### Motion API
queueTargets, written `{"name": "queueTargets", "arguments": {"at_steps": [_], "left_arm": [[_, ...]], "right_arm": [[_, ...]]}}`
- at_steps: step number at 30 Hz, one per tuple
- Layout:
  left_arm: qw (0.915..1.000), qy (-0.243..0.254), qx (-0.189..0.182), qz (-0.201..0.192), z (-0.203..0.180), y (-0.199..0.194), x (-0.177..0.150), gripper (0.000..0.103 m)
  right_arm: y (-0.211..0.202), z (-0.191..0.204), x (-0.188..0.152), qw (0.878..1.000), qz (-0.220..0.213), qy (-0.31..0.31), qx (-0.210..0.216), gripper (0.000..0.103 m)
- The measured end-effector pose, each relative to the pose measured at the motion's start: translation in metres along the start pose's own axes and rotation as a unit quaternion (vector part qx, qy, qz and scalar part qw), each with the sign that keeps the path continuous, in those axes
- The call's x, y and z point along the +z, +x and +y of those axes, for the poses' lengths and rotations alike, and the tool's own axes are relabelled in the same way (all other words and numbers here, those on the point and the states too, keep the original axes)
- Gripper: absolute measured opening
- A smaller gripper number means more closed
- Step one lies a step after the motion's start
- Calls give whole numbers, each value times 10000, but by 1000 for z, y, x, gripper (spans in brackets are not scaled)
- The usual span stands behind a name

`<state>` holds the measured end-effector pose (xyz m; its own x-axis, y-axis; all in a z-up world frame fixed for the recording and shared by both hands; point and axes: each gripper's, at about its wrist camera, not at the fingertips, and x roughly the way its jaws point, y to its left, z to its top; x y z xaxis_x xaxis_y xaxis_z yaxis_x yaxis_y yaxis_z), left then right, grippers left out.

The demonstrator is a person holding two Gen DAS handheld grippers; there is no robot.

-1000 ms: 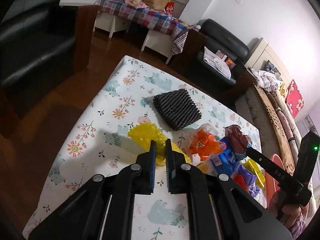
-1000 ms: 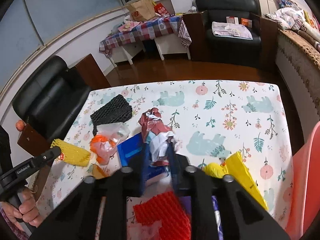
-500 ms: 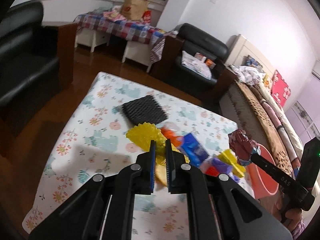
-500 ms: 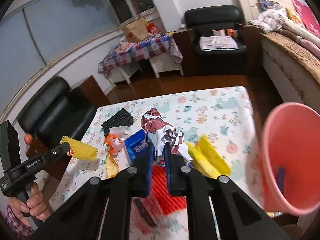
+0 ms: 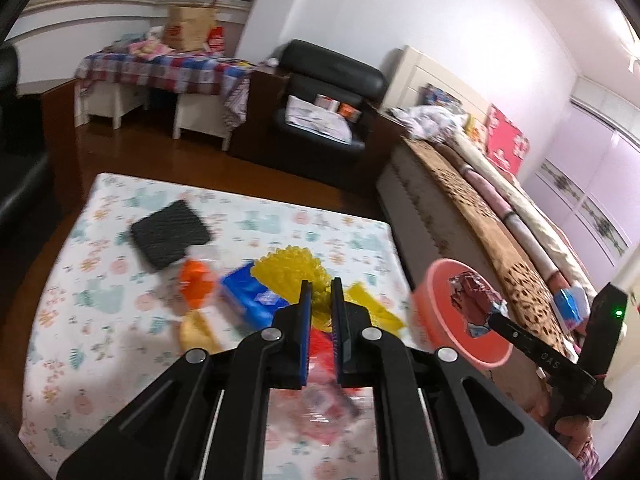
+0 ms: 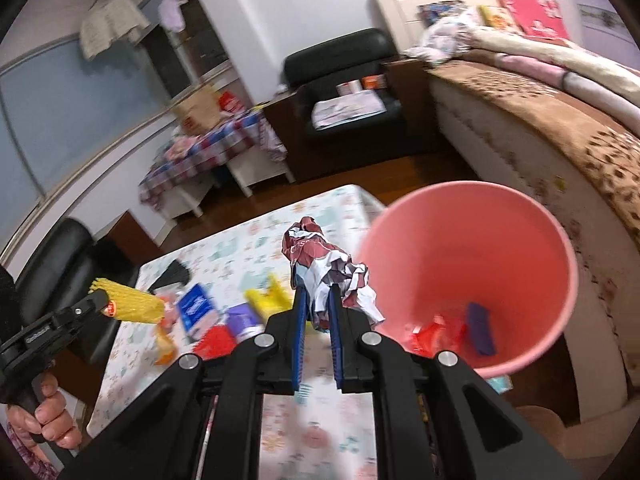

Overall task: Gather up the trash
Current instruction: 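Carry the foil wrapper and yellow mesh in both grippers over the pink bucket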

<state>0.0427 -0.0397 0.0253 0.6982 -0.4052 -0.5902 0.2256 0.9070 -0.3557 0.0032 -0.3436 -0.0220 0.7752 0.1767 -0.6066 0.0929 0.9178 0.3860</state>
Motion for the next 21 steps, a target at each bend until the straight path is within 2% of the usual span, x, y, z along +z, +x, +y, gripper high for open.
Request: {"name": "queueTargets", "arguments": {"at_steps": [10, 16, 21], "left_arm": [[9943, 809, -681, 154, -89, 28, -3, 8], [9866, 1266, -975, 329, -141, 56, -10, 8], [9800, 1559, -1097, 566, -169, 81, -24, 8]], "right_arm": [[-20, -58, 0, 9977, -185, 437, -478, 10], [-19, -82, -3, 9964, -139, 653, -532, 11], [-19, -93, -3, 9959, -164, 688, -561, 11]]}}
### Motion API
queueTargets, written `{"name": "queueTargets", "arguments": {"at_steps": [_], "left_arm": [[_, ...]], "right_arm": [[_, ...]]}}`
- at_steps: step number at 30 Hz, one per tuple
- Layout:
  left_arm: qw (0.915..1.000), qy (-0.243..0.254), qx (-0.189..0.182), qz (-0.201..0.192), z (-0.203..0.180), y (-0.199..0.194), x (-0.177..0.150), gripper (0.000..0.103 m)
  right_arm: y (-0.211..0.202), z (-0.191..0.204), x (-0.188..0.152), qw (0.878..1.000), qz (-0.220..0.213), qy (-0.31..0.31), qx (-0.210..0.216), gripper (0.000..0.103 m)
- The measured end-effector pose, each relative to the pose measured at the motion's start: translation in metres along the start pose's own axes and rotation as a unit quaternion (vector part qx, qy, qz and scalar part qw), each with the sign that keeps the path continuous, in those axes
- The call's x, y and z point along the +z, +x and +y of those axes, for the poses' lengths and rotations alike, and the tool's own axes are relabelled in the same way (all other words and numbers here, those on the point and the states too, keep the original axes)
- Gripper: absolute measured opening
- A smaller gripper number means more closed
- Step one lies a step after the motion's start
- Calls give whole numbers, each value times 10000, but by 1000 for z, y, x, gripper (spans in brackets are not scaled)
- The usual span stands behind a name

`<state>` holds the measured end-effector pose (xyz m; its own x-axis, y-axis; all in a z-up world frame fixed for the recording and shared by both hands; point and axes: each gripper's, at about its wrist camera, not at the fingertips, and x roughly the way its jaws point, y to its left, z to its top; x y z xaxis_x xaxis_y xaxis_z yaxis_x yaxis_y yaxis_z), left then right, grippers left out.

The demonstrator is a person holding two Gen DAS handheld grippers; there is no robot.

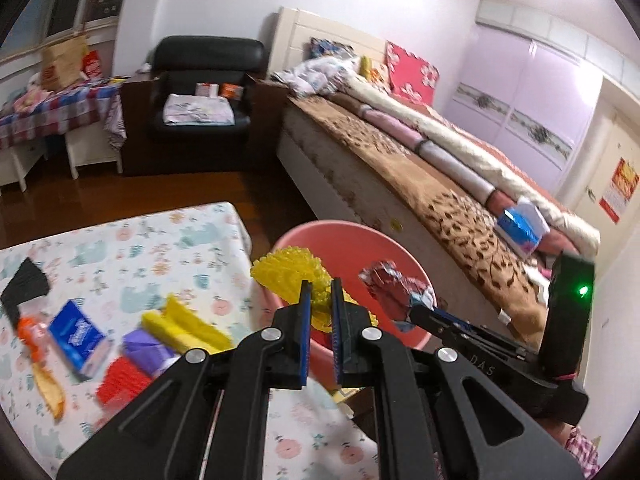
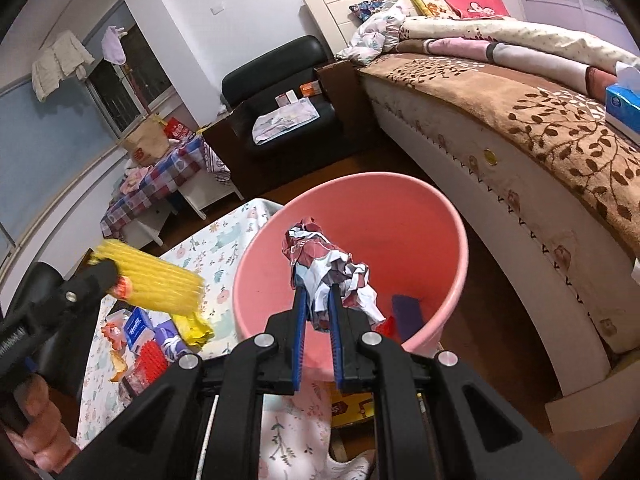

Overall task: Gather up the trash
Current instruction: 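Carry the foil wrapper and yellow mesh in both grippers over the pink bucket, then open both grippers to drop the items into the pink bucket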

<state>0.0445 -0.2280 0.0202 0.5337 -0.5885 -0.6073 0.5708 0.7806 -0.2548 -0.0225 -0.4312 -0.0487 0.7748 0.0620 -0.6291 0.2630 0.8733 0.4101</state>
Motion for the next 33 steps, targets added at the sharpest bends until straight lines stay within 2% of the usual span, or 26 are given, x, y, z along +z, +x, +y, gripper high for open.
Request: {"name": "queueTargets", "arguments": {"at_steps": [8, 17, 21, 23, 25, 31, 33], "left_arm": [[9987, 306, 11, 405, -20, 40, -12, 8], [9977, 343, 31, 592, -26, 57, -19, 8], [9969, 322, 23, 715, -26, 62, -21, 19], [9967, 272, -20, 758, -26, 64, -21, 31], [9969, 238, -33, 755, -25, 64, -21, 37], [9973, 264, -51, 684, -26, 59, -21, 37], [9974, 285, -38, 665, -24, 57, -22, 37]], "right_arm": [[0, -12, 1, 10000, -29, 69, -1, 11], [7, -21, -1, 9999, 62, 134, -2, 11], [9, -22, 0, 9999, 76, 140, 11, 11], [9, -22, 0, 9999, 75, 148, 14, 11], [10, -22, 0, 9999, 80, 146, 6, 11], [11, -23, 0, 9999, 67, 156, 6, 13], [12, -25, -1, 9998, 59, 192, -16, 21]]}}
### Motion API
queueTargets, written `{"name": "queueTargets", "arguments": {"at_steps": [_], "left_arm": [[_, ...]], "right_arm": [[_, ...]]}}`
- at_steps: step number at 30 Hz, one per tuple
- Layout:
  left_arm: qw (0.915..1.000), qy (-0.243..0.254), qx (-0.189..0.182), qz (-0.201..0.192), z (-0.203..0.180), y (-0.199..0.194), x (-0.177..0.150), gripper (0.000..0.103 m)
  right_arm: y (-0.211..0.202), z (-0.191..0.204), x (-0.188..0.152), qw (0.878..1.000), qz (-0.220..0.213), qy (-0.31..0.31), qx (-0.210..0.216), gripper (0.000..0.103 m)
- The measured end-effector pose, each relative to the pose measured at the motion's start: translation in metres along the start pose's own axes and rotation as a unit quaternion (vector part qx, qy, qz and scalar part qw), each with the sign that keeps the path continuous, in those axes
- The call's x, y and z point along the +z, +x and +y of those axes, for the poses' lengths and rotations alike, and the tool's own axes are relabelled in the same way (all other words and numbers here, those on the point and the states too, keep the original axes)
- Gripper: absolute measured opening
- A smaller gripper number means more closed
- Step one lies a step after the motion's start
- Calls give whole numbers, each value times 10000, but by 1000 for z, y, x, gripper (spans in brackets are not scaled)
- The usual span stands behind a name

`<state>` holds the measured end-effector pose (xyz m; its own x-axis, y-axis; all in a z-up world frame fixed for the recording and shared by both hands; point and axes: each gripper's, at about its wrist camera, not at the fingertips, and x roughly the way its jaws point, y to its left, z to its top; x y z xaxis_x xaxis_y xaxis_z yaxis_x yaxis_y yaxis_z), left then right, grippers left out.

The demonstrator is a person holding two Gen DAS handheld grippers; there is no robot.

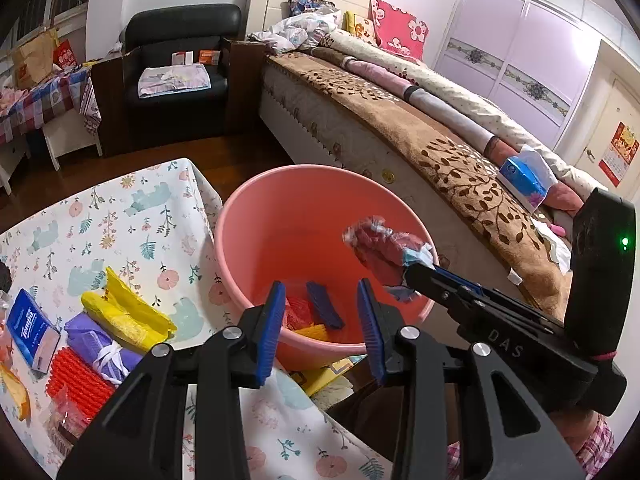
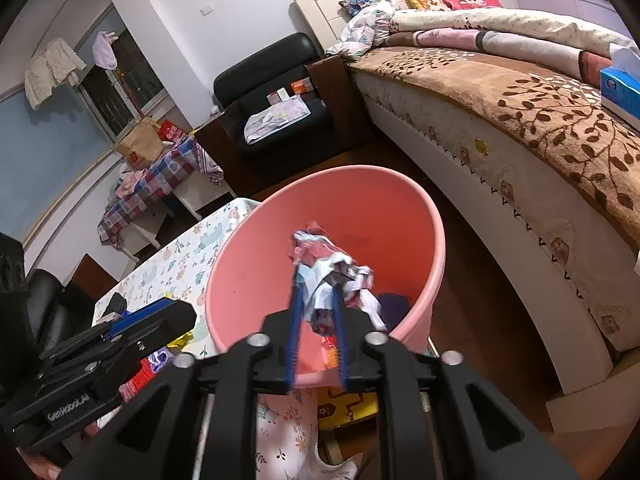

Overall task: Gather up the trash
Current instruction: 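Open both grippers to drop the items into the pink bucket, then move both open grippers back over the remaining trash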

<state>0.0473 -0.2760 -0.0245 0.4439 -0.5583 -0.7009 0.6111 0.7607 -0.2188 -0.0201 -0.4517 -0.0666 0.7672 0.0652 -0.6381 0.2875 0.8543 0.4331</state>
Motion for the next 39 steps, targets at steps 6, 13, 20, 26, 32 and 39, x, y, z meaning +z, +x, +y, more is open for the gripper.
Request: {"name": "queueTargets", "arguments": {"at_steps": [6, 13, 20, 26, 32, 39], "left_arm": [[9998, -168, -101, -37, 5, -4, -2, 37], [9996, -157, -97, -212, 11, -18, -4, 37], [9990, -148, 175, -375, 28, -45, -13, 37], [9968, -423, 403, -550, 56, -73, -21, 37], [9925, -615, 722, -769, 89, -108, -38, 37], [9882, -758, 1078, -782, 131, -137, -66, 37]], "right_arm": [[-4, 4, -1, 10000, -80, -26, 13, 41], [-13, 18, -4, 9995, -164, -182, 213, 41], [-16, 50, -16, 9975, -105, -486, 504, 41], [-14, 83, -31, 9941, 48, -848, 675, 41], [-9, 109, -45, 9904, 224, -1129, 767, 41], [2, 130, -59, 9858, 463, -1363, 864, 41]]}}
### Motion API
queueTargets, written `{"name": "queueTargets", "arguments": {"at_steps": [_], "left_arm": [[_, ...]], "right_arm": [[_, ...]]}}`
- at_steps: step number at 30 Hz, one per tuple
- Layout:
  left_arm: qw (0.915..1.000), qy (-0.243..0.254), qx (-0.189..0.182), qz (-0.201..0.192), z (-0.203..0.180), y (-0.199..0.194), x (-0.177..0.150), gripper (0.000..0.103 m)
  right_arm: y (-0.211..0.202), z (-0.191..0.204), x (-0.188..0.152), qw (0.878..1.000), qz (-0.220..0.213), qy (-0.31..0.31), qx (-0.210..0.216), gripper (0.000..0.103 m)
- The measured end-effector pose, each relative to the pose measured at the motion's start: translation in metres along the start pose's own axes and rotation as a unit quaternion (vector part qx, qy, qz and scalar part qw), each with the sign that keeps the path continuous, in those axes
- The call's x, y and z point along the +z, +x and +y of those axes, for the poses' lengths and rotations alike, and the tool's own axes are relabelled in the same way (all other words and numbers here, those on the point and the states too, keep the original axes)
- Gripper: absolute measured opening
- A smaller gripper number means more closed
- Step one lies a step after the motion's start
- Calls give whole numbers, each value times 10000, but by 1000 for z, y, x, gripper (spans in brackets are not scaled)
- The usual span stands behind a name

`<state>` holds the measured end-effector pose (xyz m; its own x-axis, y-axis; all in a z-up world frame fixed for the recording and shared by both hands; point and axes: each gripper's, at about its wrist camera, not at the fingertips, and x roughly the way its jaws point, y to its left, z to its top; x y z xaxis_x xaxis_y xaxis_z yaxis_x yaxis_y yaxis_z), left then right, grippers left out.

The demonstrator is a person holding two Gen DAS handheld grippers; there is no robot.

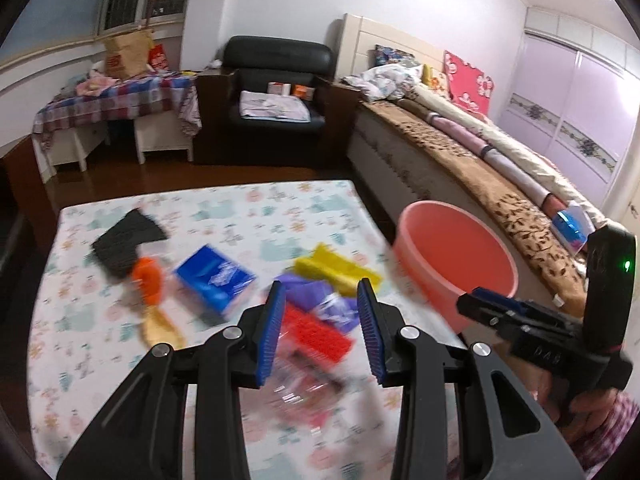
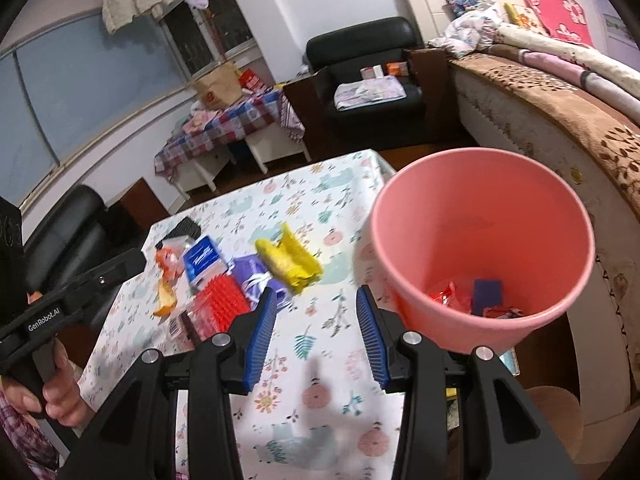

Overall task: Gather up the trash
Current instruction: 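Move both open grippers back over the remaining trash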

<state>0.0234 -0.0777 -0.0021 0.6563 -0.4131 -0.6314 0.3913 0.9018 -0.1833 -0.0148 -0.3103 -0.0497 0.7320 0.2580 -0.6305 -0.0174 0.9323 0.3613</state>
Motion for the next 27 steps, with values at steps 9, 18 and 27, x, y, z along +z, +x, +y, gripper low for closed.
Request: {"name": "queueTargets", "arguments": {"at_steps": [9, 18, 27], "left_arm": [[9975, -417, -59, 562, 34, 8, -27, 37], [9949, -576, -83, 818, 41, 20, -35, 37], [9925, -1005, 442, 536, 86, -5, -35, 37]], "right_arm": [[20, 20, -8, 9992, 292, -261, 87, 41], [30, 37, -14, 9957, 587, -356, 626, 41], [51, 100, -15, 9826, 858, -1148, 1185, 53]]}}
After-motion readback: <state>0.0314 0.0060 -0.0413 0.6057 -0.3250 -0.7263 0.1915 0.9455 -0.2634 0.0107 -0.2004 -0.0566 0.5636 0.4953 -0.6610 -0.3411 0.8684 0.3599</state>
